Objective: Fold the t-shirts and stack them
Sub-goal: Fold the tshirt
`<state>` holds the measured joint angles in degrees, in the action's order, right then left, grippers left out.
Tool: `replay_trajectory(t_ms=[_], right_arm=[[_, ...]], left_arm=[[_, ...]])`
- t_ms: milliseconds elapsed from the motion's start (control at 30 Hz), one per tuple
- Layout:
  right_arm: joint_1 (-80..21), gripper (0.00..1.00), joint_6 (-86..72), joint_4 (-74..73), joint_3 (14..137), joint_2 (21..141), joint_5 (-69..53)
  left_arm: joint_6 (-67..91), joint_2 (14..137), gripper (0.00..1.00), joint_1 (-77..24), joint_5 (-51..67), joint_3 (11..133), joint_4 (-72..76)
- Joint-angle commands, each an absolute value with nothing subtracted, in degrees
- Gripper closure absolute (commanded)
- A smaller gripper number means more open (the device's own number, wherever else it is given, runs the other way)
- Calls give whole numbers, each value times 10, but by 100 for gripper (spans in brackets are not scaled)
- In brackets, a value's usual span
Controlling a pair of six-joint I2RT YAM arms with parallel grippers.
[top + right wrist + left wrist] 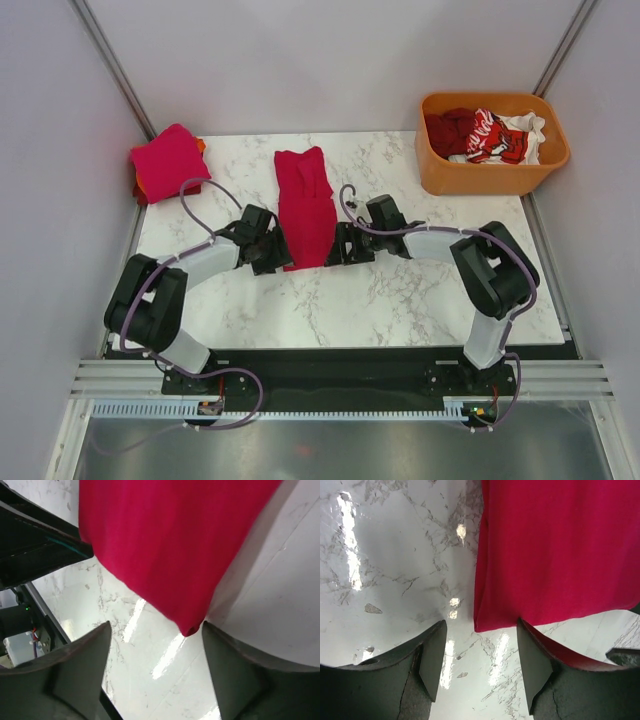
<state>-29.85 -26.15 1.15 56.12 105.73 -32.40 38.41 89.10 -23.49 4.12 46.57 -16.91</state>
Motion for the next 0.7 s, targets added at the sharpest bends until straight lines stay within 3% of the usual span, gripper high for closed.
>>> replay_trajectory(t_ms=[0,133,267,433,567,600,667], right_arm=[[-298,14,-239,-19,534,1044,-282],[-293,15,-249,-25,542,1039,-270],[-286,30,-260,-14,544,1067,-247],[-280,39,-283,20,541,1102,-244],[-279,57,-294,46,541,1125,-246],[-279,69,-295,49,541,1129,-250],[-279,80,-299,52,538,1134,-255]], left_arm=[[397,864,35,-235,33,465,-150],[399,847,36,-235,36,460,-150],[399,841,37,-235,37,461,-149],[399,838,37,-235,36,461,-149],[400,840,38,-235,37,459,-149],[401,842,38,-235,37,458,-149],[402,841,38,-235,34,456,-149]])
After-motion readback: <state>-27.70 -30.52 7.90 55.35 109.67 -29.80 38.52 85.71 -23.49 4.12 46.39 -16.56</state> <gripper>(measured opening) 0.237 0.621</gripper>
